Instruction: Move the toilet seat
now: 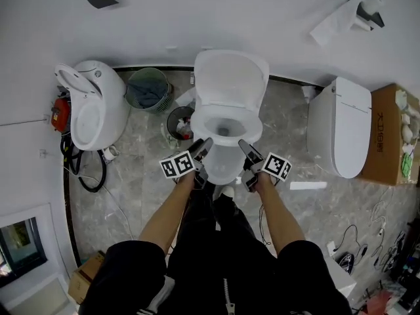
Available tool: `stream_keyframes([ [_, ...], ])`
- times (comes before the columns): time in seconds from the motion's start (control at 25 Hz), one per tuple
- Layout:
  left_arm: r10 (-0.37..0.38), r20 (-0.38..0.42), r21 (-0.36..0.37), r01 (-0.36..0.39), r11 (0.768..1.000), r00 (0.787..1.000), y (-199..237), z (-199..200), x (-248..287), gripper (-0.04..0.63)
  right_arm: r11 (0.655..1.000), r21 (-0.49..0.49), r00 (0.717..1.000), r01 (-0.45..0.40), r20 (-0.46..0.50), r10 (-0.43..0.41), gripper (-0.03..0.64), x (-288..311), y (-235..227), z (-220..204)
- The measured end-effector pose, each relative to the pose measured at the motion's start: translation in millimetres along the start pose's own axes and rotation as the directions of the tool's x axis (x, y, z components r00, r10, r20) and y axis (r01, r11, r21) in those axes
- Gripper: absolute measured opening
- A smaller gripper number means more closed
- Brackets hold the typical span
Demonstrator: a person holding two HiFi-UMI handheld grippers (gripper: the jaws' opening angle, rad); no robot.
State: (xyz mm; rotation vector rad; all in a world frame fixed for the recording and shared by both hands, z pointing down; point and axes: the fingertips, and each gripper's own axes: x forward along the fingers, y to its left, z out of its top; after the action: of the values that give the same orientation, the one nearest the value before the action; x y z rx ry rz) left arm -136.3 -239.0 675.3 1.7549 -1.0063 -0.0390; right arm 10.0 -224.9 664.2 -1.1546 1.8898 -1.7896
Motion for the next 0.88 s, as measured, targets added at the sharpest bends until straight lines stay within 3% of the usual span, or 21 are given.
stream_keyframes([
  [0.16,-0.024,-0.048,0.183,0.033,0.983,0.999,-18.0,26.8,18.8,0.241,0.995,-0.101,1.0,-0.013,0.027,0.016,0.279,14.7,19.5,28.8],
  [0.28,-0.002,-0.092,0.393,0.038,0.919,0.996,-27.5,40.2,33.1,0.242,0.985,-0.173,0.997,0.015,0.071,-0.002,0.276,27.5,30.9,49.9],
  [0.36,0.014,-0.107,0.473,0.039,0.88,0.994,-29.8,53.2,42.9,0.229,0.975,-0.222,0.995,0.031,0.095,-0.01,0.27,36.9,36.9,63.0],
  [0.56,0.077,-0.107,0.571,-0.002,0.821,0.991,-23.5,86.9,61.1,0.123,0.928,-0.355,0.99,0.112,0.123,-0.073,0.265,56.0,44.1,87.4],
  [0.72,0.119,-0.075,0.592,-0.052,0.804,0.99,-19.7,111.1,75.8,0.031,0.887,-0.436,0.984,0.153,0.148,-0.098,0.258,67.9,49.1,104.0],
  [0.76,0.124,-0.068,0.593,-0.06,0.803,0.99,-19.1,116.1,79.2,0.012,0.867,-0.468,0.982,0.169,0.151,-0.11,0.233,71.0,50.1,107.4],
  [0.8,0.127,-0.063,0.595,-0.065,0.801,0.99,-19.2,120.5,82.6,0.0,0.847,-0.5,0.981,0.18,0.153,-0.118,0.152,74.5,52.3,110.5],
  [0.88,0.129,-0.053,0.598,-0.072,0.798,0.99,-20.9,128.6,90.5,0.0,0.815,-0.543,0.977,0.203,0.163,-0.134,0.098,82.7,56.8,118.7],
])
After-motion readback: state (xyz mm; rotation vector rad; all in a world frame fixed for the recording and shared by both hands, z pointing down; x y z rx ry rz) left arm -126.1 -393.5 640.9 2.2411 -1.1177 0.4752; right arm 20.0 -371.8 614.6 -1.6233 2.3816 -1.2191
